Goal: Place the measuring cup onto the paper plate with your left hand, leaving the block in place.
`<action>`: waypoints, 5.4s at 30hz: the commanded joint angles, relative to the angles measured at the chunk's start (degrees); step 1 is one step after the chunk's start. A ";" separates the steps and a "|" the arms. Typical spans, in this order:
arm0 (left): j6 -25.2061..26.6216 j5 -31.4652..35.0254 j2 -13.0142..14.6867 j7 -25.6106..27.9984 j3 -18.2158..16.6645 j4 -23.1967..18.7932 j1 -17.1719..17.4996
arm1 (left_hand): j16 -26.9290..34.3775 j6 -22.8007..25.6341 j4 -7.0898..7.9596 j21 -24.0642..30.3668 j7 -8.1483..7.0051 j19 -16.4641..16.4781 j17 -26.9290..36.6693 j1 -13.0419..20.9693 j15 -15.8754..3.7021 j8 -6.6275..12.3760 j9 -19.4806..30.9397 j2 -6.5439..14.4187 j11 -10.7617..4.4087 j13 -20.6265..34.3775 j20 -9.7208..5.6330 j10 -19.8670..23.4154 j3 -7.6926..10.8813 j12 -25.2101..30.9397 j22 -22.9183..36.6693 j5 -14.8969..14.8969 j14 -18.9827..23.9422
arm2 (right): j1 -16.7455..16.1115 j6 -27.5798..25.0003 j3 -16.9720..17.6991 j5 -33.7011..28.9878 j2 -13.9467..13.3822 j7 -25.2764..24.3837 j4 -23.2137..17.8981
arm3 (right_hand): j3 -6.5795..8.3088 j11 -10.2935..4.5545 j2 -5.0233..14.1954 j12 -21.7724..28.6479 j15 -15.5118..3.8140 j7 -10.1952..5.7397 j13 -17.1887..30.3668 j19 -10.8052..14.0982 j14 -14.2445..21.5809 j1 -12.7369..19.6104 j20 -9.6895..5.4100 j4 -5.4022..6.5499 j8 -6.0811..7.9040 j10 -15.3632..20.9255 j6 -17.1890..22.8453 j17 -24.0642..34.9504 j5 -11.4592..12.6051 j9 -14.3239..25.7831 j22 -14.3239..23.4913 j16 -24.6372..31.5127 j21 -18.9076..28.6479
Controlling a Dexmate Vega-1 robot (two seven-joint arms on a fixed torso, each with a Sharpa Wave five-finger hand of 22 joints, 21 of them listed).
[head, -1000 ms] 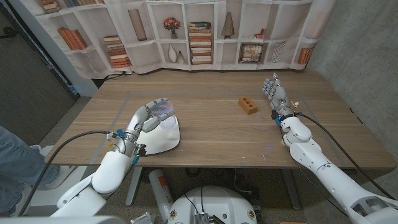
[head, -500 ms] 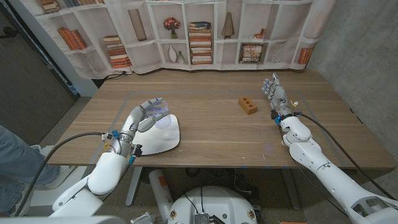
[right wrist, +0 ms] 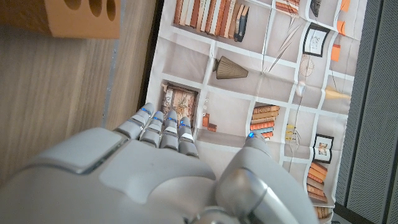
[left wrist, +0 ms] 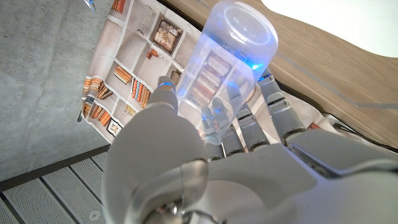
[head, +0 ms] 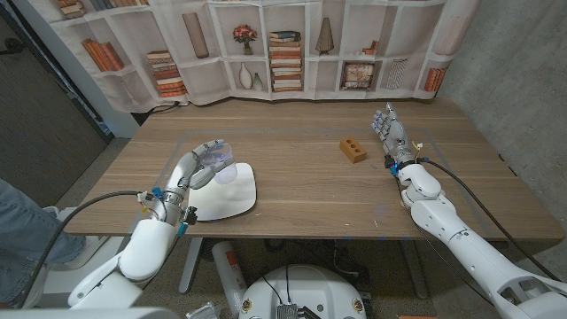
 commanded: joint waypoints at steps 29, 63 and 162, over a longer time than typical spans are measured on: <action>-1.31 -4.07 -2.27 -2.05 -3.36 4.13 -0.36 | -0.31 0.59 -0.10 -0.27 0.05 -0.50 0.00 -0.12 -0.12 -0.38 0.11 0.54 -0.19 0.31 -0.11 0.49 0.58 -0.52 0.10 0.13 0.76 | -0.28 -0.76 0.14 -0.54 -0.51 -1.21 -0.94 | -0.43 0.00 0.47 -0.13 -0.19 -0.01 0.21 0.96 0.80 -0.02 -0.10 0.04 0.14 0.89 0.60 0.18 -0.12 0.10 0.32 0.15 0.35; 3.62 -0.87 -0.83 1.32 -0.42 5.70 -2.16 | -0.60 0.77 -0.18 -0.95 -0.39 -1.94 0.05 -0.40 -0.17 -0.56 0.11 0.58 -0.39 0.48 -0.09 0.59 0.82 -0.75 0.13 0.18 0.48 | 0.43 -1.18 -0.39 -0.33 0.30 -0.99 0.69 | -0.54 0.08 0.60 -0.11 -0.17 -0.05 0.21 1.00 0.79 0.00 -0.09 -0.01 0.14 1.14 0.74 0.19 -0.21 0.10 0.32 0.08 0.31; 1.45 5.30 0.13 15.74 12.01 12.78 -6.11 | -2.49 1.31 -0.75 -5.50 -1.53 -12.17 -0.33 -1.13 0.23 -1.11 -0.08 0.43 -1.07 1.00 1.44 -0.46 2.01 -2.00 0.33 0.67 -4.23 | -0.39 -1.13 -0.63 -0.46 -0.07 -0.62 0.23 | -0.91 -0.03 0.84 -0.16 -0.10 -0.19 0.25 1.00 0.97 0.11 0.01 -0.20 0.07 1.45 0.82 0.20 -0.33 0.11 0.33 0.05 0.24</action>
